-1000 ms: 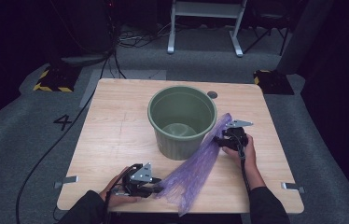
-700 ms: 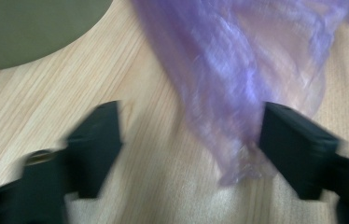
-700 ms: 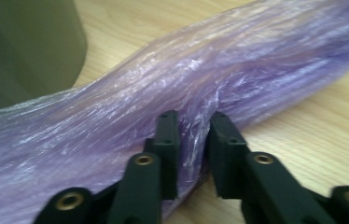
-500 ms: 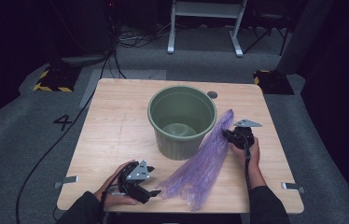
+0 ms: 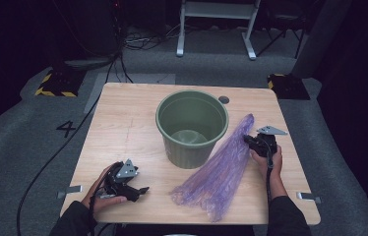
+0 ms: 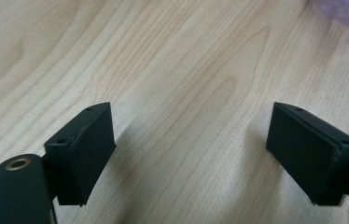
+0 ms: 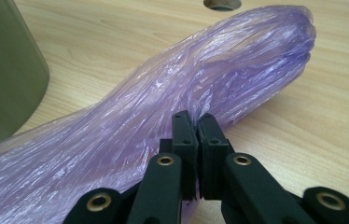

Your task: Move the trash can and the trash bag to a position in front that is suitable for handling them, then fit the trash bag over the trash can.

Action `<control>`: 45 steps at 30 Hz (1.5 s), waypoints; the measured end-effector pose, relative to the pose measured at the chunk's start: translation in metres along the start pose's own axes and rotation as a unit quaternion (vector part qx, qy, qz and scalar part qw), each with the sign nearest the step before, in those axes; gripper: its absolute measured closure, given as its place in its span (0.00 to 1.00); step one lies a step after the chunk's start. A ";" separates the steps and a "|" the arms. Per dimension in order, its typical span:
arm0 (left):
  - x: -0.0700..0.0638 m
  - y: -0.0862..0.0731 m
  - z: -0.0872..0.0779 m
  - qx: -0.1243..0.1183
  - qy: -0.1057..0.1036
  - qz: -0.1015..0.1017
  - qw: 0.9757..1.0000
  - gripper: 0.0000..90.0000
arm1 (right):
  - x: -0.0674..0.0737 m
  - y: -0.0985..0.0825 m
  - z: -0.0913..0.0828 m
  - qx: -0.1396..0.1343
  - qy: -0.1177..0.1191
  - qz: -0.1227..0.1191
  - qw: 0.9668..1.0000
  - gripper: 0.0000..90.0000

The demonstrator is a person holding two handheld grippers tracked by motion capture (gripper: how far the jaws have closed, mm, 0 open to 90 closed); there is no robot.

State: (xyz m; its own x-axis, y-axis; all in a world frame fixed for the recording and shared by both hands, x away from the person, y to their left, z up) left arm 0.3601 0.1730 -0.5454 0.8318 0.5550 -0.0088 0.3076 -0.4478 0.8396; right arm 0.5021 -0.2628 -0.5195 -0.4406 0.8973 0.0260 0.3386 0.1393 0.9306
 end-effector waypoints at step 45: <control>-0.034 0.061 0.009 -0.072 -0.024 0.002 0.997 0.19 | 0.041 0.081 -0.051 -0.147 0.046 -0.055 0.986 0.99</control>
State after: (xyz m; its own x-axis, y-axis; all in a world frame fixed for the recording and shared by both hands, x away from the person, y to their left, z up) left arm 0.3548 0.1201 -0.4986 0.8550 0.5178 -0.0279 0.2375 -0.3431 0.9088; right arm 0.4687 -0.2358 -0.4247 -0.5392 0.8400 -0.0613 0.0338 0.0943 0.9950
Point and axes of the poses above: each handheld gripper's, and its own axes: z roughly forward along the jaws, y roughly out of its top, x roughly to its left, the point moved 6 cm from there along z, roughly forward along the jaws, and after that the axes turned 13 degrees about -x, right-handed, at the moved point
